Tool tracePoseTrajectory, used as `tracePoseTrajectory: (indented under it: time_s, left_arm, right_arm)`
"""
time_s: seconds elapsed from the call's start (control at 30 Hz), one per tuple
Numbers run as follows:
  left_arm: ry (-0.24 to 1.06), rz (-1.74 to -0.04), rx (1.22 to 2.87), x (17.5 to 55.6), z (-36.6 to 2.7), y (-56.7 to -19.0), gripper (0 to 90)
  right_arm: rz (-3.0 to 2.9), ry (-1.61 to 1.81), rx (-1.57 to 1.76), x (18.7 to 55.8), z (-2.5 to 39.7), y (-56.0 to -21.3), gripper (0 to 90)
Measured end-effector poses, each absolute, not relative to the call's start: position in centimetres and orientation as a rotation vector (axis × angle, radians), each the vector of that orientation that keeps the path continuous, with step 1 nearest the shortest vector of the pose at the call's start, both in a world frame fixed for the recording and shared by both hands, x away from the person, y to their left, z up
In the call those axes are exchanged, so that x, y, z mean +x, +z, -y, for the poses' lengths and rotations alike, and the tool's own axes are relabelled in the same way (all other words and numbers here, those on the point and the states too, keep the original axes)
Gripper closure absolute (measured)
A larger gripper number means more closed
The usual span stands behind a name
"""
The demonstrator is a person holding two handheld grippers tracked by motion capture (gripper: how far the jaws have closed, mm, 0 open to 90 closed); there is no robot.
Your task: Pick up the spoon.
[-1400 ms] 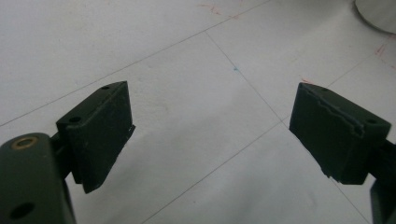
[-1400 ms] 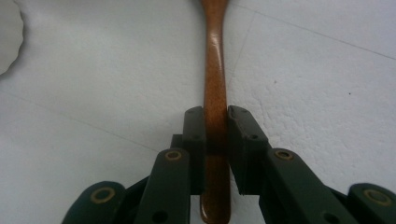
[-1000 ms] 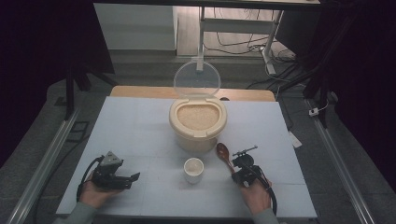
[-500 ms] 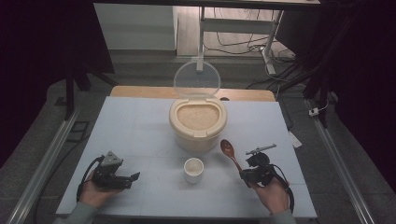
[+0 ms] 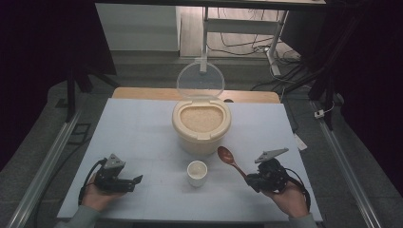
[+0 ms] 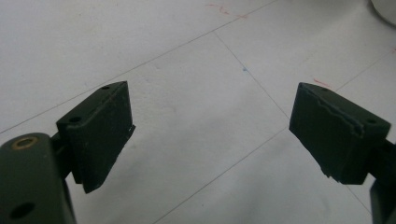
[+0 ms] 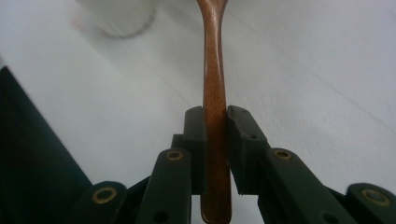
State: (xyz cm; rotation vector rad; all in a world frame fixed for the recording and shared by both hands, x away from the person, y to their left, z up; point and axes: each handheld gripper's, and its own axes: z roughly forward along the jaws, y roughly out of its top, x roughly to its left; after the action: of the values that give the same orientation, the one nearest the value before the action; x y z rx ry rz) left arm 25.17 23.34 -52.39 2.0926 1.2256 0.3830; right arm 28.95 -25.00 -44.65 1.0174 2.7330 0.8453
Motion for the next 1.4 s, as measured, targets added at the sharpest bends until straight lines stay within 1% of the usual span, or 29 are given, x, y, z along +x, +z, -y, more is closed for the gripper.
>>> tracePoseTrajectory:
  time_s: [0.33, 0.4, 0.83, 1.23, 1.4]
  left_arm:
    - [0.388, -1.226, 2.094, 25.2, -23.3, -52.3, 13.3]
    - [0.39, -1.225, 2.094, 25.2, -23.3, -52.3, 13.3]
    - [0.395, -1.22, 2.099, 25.2, -23.2, -52.3, 13.4]
    - [0.399, -1.16, 2.11, 24.9, -23.0, -51.6, 15.4]
    - [0.405, -1.07, 2.121, 24.7, -22.3, -50.1, 16.7]
  right_arm:
    - [-2.811, 0.894, 0.858, 29.2, 23.2, -43.9, 78.1]
    - [-2.838, 0.902, 0.771, 29.4, 22.1, -43.7, 78.1]
    - [-2.947, 0.865, 0.503, 31.4, 17.3, -43.5, 78.1]
    - [-2.975, 0.875, 0.369, 31.1, 16.3, -43.5, 78.1]
    - [-2.983, 0.862, 0.362, 31.1, 16.2, -43.7, 78.0]
